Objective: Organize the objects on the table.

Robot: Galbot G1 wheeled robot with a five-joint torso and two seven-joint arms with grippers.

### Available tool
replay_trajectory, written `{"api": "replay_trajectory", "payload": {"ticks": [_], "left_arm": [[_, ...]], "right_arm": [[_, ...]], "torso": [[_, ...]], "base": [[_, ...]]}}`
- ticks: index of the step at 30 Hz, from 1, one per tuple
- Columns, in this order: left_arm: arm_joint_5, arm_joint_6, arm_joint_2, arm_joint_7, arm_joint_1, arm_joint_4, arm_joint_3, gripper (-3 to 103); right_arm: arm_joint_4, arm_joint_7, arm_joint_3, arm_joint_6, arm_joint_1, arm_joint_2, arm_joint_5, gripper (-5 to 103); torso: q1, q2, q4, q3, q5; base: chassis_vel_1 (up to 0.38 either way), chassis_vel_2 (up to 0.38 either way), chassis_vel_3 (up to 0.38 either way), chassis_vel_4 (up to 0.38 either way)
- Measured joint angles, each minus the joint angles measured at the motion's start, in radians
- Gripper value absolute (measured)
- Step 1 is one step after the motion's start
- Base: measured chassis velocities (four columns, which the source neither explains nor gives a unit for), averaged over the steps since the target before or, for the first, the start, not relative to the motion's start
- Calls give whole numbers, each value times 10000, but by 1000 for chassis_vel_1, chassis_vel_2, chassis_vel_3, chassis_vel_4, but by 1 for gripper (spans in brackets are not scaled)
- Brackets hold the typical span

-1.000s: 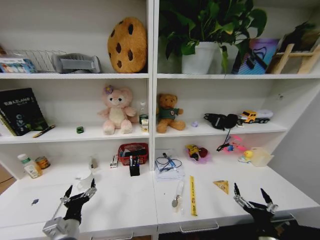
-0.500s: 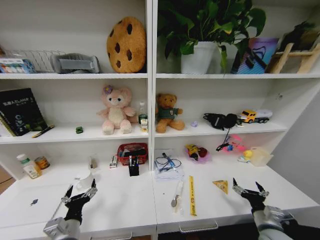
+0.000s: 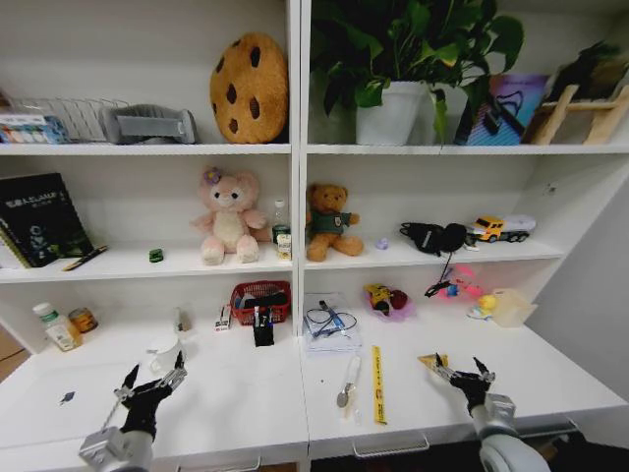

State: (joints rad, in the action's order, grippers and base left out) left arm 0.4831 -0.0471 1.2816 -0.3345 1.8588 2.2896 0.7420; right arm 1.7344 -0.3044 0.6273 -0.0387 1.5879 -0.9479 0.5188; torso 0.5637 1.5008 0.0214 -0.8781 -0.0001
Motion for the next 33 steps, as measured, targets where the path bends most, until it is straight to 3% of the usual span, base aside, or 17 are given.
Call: {"api": "replay_trajectory", "payload": {"ticks": [8, 9, 10, 15, 16, 20, 23, 24, 29, 31, 33], "left_arm": [[-24, -11, 26, -21, -29, 2, -112, 100], [-34, -11, 25, -26, -37, -11, -107, 100], [-4, -10, 25, -46, -44, -34, -64, 100], [81, 4, 25, -49, -19, -55, 66, 100], [105, 11, 28, -49, -16, -67, 105, 100], [123, 13, 36, -49, -23, -80, 112, 100], [120, 14, 65, -48, -51, -91, 40, 100], [120, 14, 65, -48, -51, -91, 40, 100], [114, 14, 98, -46, -65, -90, 3, 100], [113, 14, 99, -46, -65, -89, 7, 100], [116, 14, 102, -43, -58, -81, 31, 100]], "right_arm": [[-525, -118, -561, 174, -646, -12, -1, 103], [-615, -176, -674, 170, -755, -17, 1, 100], [-738, -249, -798, 121, -898, -34, -27, 90], [-826, -359, -940, 57, -1004, -96, -119, 79], [-841, -374, -960, 20, -1011, -119, -154, 68], [-841, -389, -968, 6, -1001, -128, -181, 62], [-831, -389, -963, -50, -970, -131, -227, 46], [-831, -389, -963, -50, -970, -131, -227, 46], [-821, -495, -918, -95, -945, -152, -279, 25], [-821, -496, -907, -110, -941, -155, -283, 25], [-719, -540, -859, -123, -924, -166, -276, 8]], "torso": [[0, 0, -1, 0, 0], [0, 0, 0, 0, 1], [0, 0, -2, 0, 1], [0, 0, -1, 0, 1], [0, 0, 0, 0, 1], [0, 0, -1, 0, 1], [0, 0, 0, 0, 0], [0, 0, 0, 0, 0], [-1, 0, 0, 0, 1], [0, 0, 0, 0, 1], [0, 0, 0, 0, 1]], "base": [[0, 0, 0, 0], [0, 0, 0, 0], [0, 0, 0, 0], [0, 0, 0, 0], [0, 0, 0, 0], [0, 0, 0, 0], [0, 0, 0, 0], [0, 0, 0, 0], [0, 0, 0, 0], [0, 0, 0, 0], [0, 0, 0, 0]]}}
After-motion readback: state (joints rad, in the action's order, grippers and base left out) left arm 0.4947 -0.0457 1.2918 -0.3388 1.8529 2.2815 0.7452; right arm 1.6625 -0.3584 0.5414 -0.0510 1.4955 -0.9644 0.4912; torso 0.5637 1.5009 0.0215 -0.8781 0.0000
